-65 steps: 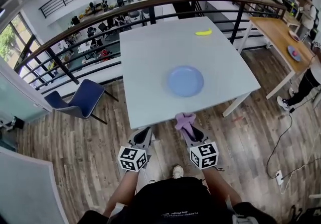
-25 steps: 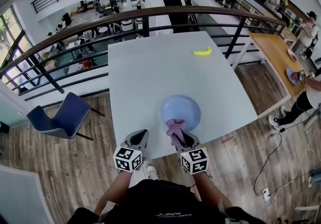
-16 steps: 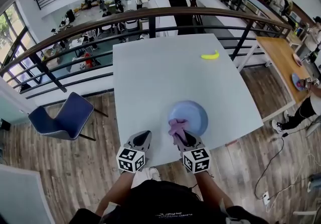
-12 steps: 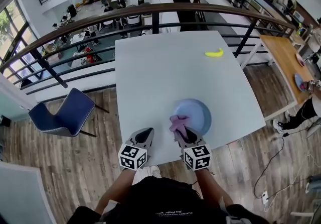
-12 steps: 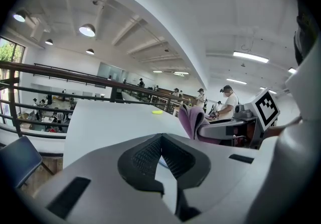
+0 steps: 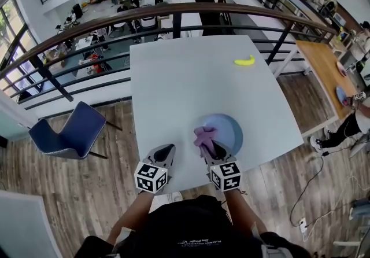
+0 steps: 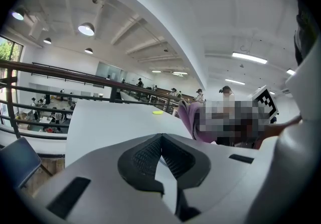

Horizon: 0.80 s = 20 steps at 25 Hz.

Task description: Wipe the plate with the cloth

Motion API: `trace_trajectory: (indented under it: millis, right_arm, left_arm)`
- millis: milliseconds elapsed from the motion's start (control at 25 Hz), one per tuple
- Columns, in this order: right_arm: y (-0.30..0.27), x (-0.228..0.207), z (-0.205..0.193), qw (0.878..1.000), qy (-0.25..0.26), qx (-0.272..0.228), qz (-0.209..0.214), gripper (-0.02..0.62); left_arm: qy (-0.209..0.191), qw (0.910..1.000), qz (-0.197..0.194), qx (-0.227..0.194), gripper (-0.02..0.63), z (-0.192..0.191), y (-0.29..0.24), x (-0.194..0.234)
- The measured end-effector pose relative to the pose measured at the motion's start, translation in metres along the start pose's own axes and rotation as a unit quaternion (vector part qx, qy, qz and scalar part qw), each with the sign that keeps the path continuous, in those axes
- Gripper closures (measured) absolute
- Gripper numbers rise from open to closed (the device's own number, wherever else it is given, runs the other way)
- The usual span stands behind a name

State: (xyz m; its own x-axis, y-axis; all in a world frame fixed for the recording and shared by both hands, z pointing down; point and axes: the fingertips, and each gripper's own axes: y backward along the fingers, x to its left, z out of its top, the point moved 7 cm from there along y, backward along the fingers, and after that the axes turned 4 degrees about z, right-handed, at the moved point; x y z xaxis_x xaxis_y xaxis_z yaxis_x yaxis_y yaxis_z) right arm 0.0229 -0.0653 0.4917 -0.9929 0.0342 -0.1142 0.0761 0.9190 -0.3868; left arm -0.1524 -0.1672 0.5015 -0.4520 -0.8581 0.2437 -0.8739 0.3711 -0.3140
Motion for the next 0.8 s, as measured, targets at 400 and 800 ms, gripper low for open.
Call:
trace_trajectory:
  millis: [400, 800]
  right_arm:
    - [0.003, -0.027, 0.012, 0.999, 0.04, 0.005, -0.004, 0.479]
    - [-0.011, -0.063, 0.02, 0.997, 0.06, 0.014, 0.052, 0.479]
  left_arm:
    - [0.005, 0.9999, 0.012, -0.007, 0.594, 0.004, -0.004, 0.0]
    - [0.016, 0.9967, 0.08, 0.001, 0.594, 0.011, -0.031, -0.001]
